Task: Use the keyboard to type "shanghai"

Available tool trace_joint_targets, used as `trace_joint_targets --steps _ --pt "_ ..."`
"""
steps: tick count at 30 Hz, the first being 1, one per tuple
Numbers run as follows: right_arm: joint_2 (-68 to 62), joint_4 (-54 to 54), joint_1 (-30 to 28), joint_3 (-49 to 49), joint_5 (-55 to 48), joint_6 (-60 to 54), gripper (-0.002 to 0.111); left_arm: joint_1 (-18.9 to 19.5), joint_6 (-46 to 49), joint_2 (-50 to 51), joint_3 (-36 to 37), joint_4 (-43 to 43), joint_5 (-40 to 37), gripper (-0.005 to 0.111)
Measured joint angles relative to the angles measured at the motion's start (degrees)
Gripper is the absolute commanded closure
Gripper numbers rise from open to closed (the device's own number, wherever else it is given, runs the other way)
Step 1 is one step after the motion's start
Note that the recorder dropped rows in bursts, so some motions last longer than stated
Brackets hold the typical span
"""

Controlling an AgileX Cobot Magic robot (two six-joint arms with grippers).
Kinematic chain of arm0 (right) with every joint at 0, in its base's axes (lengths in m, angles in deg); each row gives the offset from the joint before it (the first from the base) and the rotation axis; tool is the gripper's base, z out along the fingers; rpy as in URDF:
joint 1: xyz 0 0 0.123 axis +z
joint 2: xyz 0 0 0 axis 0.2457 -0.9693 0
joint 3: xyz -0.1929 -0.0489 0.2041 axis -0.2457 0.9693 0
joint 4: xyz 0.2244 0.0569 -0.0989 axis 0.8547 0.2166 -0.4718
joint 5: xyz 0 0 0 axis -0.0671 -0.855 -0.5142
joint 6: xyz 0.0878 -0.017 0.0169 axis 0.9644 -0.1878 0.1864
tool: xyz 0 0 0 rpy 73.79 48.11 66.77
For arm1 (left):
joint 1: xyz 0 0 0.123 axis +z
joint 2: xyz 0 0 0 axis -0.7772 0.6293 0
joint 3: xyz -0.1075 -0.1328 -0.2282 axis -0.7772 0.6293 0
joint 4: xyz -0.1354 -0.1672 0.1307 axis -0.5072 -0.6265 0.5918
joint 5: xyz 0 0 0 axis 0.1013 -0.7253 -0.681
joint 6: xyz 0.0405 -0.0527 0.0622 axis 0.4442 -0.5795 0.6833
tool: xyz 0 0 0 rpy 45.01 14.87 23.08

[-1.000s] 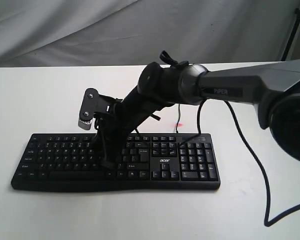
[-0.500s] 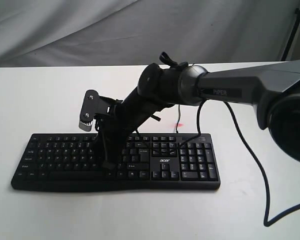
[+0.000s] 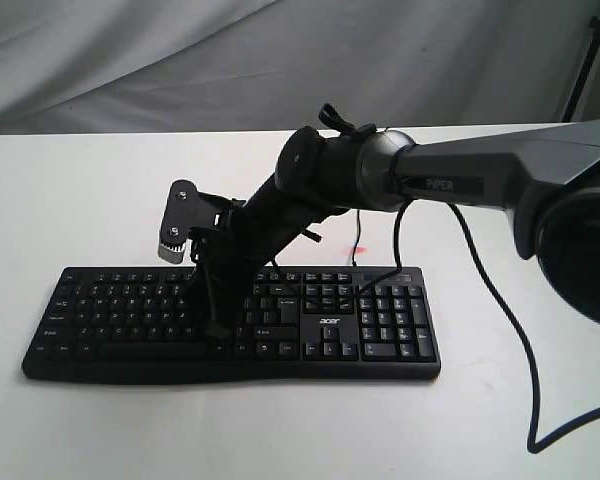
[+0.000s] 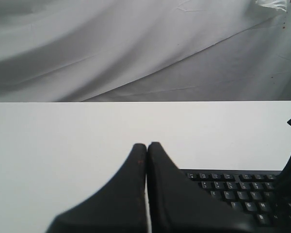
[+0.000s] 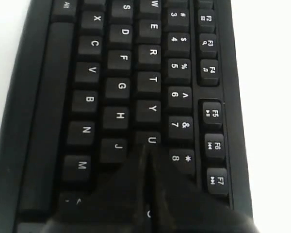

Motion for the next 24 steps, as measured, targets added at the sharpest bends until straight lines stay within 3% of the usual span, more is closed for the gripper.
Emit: trace_joint_targets --steps 24 --pt "-0.70 0.21 0.00 0.00 0.11 -0.67 0.108 0.00 0.00 0.00 0.00 0.00 0.00 0.106"
